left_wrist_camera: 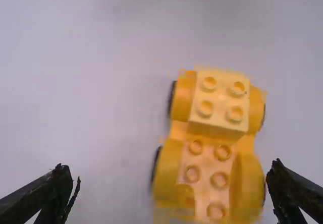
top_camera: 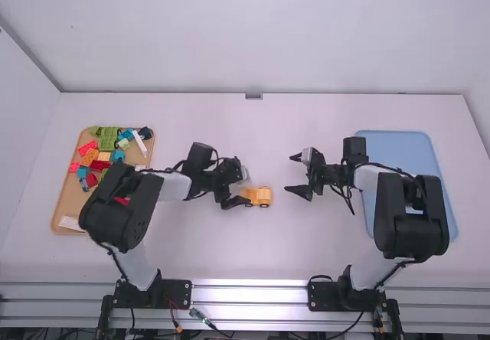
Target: Assemble lego blocks to make yellow taxi
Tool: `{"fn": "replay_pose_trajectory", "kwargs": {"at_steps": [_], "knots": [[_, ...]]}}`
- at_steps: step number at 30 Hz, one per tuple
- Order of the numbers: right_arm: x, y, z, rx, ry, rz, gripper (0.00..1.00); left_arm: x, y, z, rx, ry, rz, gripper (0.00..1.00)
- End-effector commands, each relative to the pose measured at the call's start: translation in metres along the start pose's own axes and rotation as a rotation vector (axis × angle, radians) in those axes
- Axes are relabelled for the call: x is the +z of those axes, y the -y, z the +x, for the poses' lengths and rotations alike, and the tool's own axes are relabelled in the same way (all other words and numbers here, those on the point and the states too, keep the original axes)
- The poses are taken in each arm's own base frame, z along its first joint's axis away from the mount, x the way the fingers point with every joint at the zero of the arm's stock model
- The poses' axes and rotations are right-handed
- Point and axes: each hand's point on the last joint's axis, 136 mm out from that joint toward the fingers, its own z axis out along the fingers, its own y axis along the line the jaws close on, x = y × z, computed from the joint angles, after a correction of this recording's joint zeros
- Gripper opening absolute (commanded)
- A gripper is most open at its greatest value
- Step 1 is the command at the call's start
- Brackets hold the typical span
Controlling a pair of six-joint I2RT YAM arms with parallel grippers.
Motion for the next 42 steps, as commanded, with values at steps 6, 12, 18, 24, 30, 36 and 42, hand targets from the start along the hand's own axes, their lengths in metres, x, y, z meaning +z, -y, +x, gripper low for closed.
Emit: {"fn": "replay_pose_trajectory", "kwargs": {"at_steps": [6,12,18,24,30,36,42], "knots": [[-0.005,0.03,-0.024,0.127,0.043,0.092,0.99,-0.106,-0.063,-0.023,-0.074,0.025,-0.261,0.99],[-0.009,0.058,-0.031,0.181,0.045,0.199,0.99,-0.22,-0.138,-0.023,-0.396,0.188,-0.609,0.99],[-0.011,0.064,-0.039,0.128,0.066,0.217,0.99,-0.319,-0.194,0.011,-0.779,0.278,-0.956,0.99],[-0.013,0.07,-0.047,0.165,0.095,0.232,0.99,-0.377,-0.222,0.034,-1.023,0.115,-1.236,0.99],[-0.014,0.072,-0.049,0.164,0.103,0.236,0.99,-0.417,-0.245,0.052,-1.27,-0.101,-1.331,0.99],[-0.014,0.072,-0.049,0.168,0.104,0.236,0.99,-0.407,-0.265,0.072,-1.44,-0.243,-1.235,0.99],[-0.014,0.072,-0.049,0.167,0.104,0.236,0.99,-0.406,-0.257,0.135,-1.745,-0.363,-1.311,0.99]]}}
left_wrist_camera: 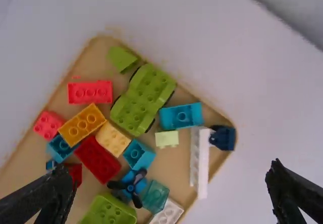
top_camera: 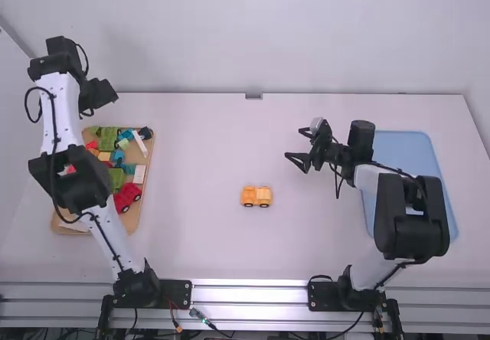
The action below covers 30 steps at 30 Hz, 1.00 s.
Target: Assemble lego blocks to make yellow taxi
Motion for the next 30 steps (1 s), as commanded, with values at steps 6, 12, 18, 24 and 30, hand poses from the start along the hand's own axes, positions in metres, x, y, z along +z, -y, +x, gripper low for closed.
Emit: {"fn": "replay_pose_trajectory", "kwargs": {"at_steps": [6,12,18,24,30], "knots": [[-0.003,-0.003,-0.01,-0.023,0.015,0.001,0.99,0.055,-0.037,0.005,-0.201,-0.109,-0.001,0.99],[-0.004,0.002,-0.022,0.015,0.052,0.016,0.99,0.063,-0.067,0.028,-0.494,-0.206,-0.075,0.99],[-0.001,0.002,-0.027,0.016,0.065,0.012,0.99,0.081,-0.072,0.053,-0.564,-0.285,-0.109,0.95],[0.0,0.0,-0.027,0.019,0.063,0.006,0.99,0.111,-0.062,0.062,-0.577,-0.297,-0.051,0.67],[-0.001,0.001,-0.027,0.021,0.063,0.011,0.99,0.127,-0.061,0.065,-0.578,-0.284,-0.039,0.55]]}}
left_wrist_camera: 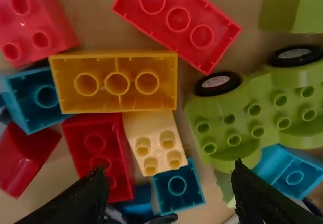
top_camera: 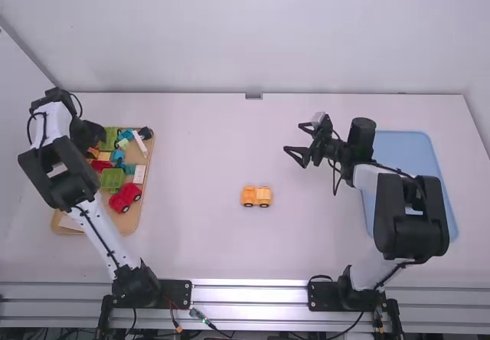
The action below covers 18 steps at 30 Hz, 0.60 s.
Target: Assemble lego blocks to make yellow taxi
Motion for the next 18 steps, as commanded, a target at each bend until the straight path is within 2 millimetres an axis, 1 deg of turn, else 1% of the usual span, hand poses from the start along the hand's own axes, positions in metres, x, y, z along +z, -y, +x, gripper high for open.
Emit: {"fn": "replay_pose_trajectory", "kwargs": {"at_steps": [1,5,9,10,11,13,18], "knots": [[-0.0028,-0.0038,-0.0089,-0.016,0.012,-0.002,0.99,0.0053,0.0007,0.0051,-0.006,-0.012,0.004,0.51],[-0.0028,-0.0038,-0.0089,-0.016,0.012,-0.002,0.99,0.0118,0.0007,0.0049,-0.006,-0.008,0.01,0.5],[-0.0026,-0.0039,-0.0089,-0.017,0.012,-0.002,0.99,0.0135,0.0013,0.0051,-0.005,-0.006,0.012,0.49],[-0.0033,-0.0032,-0.0088,-0.016,0.012,0.0,0.99,0.0135,0.0014,0.0052,-0.013,-0.007,0.013,0.45],[-0.0034,-0.0031,-0.0088,-0.016,0.012,0.0,0.99,0.0135,0.0012,0.0053,-0.015,-0.007,0.012,0.45],[-0.0039,-0.0026,-0.0088,-0.015,0.013,0.002,0.99,0.0136,-0.0003,0.0054,-0.031,-0.006,0.004,0.39],[-0.003,-0.0035,-0.0089,-0.016,0.012,-0.001,0.99,0.0136,-0.0014,0.0068,-0.031,-0.012,0.0,0.38]]}}
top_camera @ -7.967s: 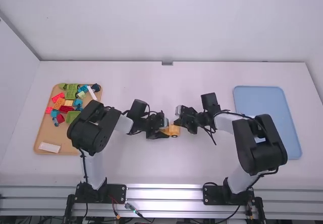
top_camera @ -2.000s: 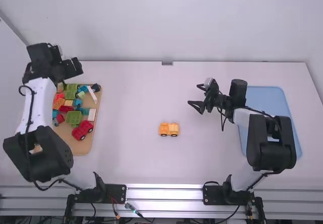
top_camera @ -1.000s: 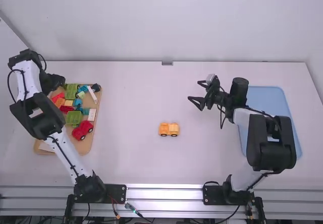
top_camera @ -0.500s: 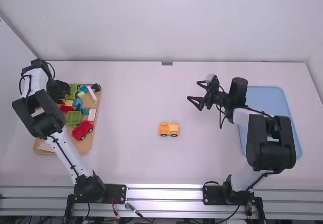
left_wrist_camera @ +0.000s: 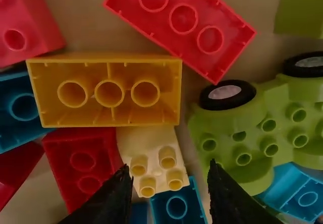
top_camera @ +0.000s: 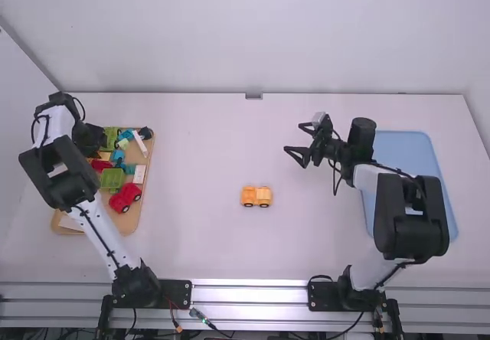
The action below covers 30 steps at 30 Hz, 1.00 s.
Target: Assemble lego blocks to make yellow taxi
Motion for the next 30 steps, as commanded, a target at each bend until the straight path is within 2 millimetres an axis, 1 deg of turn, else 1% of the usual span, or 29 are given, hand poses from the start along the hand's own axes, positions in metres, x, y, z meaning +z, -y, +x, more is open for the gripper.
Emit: {"fn": "replay_pose_trajectory", "kwargs": {"at_steps": [1,11,22,30], "knots": [[-0.003,-0.003,-0.009,-0.018,0.012,0.0,0.99,0.001,0.0,0.005,-0.007,-0.013,-0.005,0.38],[-0.004,-0.002,-0.009,-0.012,0.012,0.003,0.99,0.001,-0.002,0.005,-0.021,-0.011,-0.013,0.36],[-0.007,0.001,-0.009,0.007,0.014,0.012,0.99,0.015,-0.009,0.011,-0.023,-0.021,-0.03,0.37],[-0.007,0.0,-0.008,0.009,0.014,0.009,0.99,0.016,-0.007,0.009,-0.022,-0.014,-0.022,0.38]]}}
